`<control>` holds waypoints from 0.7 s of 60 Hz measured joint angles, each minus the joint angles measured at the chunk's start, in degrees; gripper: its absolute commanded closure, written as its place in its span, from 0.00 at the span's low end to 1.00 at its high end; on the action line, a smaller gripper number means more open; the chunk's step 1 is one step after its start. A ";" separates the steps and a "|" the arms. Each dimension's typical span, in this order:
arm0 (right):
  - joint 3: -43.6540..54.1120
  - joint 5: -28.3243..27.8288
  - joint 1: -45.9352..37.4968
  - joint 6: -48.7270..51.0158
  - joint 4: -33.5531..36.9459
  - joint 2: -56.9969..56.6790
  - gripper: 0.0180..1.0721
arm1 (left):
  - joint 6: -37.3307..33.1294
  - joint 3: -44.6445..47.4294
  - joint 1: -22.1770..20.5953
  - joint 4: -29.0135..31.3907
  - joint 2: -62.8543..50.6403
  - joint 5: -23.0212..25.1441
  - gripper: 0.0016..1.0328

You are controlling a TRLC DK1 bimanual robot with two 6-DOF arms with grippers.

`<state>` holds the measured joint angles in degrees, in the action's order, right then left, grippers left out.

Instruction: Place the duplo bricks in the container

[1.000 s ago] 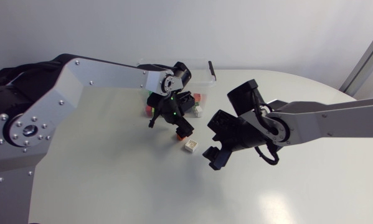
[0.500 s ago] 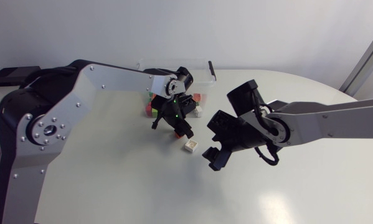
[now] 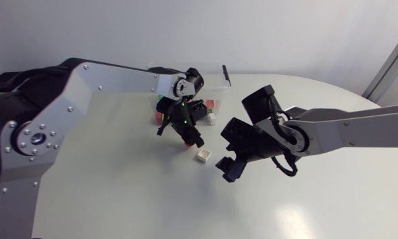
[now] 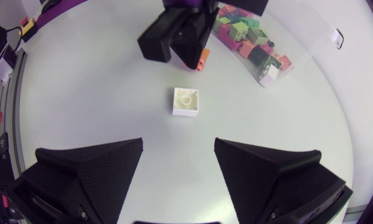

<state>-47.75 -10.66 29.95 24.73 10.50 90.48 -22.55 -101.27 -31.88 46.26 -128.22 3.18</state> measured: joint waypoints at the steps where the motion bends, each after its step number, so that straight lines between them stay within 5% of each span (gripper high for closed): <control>1: -0.13 0.00 0.00 0.00 0.02 0.13 0.20 | 0.00 0.17 0.09 0.24 0.68 0.02 0.77; 42: -16.26 0.33 2.56 0.24 6.78 15.32 0.20 | -2.21 1.11 6.84 3.13 20.11 5.44 0.77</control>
<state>-64.01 -10.33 32.51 24.97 17.28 105.80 -24.75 -100.16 -25.04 49.39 -108.12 8.62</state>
